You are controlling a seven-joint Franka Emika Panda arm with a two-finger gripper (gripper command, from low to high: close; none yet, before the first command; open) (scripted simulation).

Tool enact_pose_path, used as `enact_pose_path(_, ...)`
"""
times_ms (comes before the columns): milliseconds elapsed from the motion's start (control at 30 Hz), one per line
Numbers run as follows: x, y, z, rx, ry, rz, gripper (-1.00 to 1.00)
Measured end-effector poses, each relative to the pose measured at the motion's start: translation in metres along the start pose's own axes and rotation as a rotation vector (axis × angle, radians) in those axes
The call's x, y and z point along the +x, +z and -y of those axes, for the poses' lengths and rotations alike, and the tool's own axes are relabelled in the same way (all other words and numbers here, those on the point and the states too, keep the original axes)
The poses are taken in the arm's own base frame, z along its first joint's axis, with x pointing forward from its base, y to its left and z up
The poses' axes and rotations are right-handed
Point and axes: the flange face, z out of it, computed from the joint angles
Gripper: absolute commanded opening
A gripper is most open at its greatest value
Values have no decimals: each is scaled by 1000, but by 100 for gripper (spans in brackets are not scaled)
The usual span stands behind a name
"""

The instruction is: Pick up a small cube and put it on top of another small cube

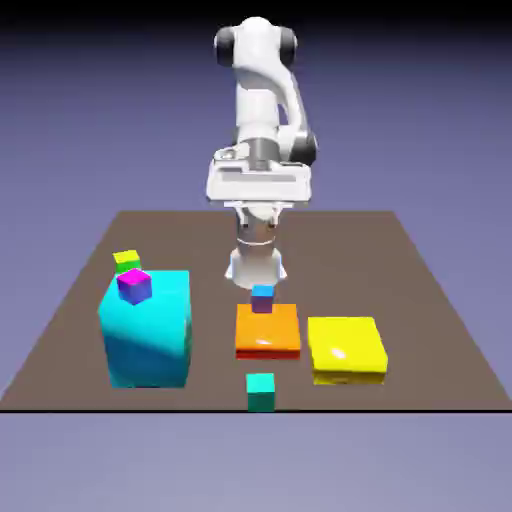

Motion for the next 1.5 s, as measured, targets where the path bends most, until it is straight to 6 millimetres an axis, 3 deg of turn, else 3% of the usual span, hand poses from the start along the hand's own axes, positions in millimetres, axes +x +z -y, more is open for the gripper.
enact_pose_path(267, -24, 89, 22, -141, -441, 255, 0)
enact_pose_path(567, -70, 189, 24, -314, -976, 532, 0)
enact_pose_path(900, -122, 287, 1, -568, -1592, 840, 0)
enact_pose_path(967, -123, 288, 1, -571, -1599, 844, 0)
enact_pose_path(1100, -137, 330, -43, -572, -1599, 843, 0)
enact_pose_path(1133, -138, 333, -47, -571, -1599, 844, -100)
enact_pose_path(1200, -138, 333, -47, -571, -1599, 844, -100)
enact_pose_path(1333, -124, 291, -3, -571, -1598, 845, -100)
enact_pose_path(1500, -125, 238, -12, -588, -1296, 899, -100)
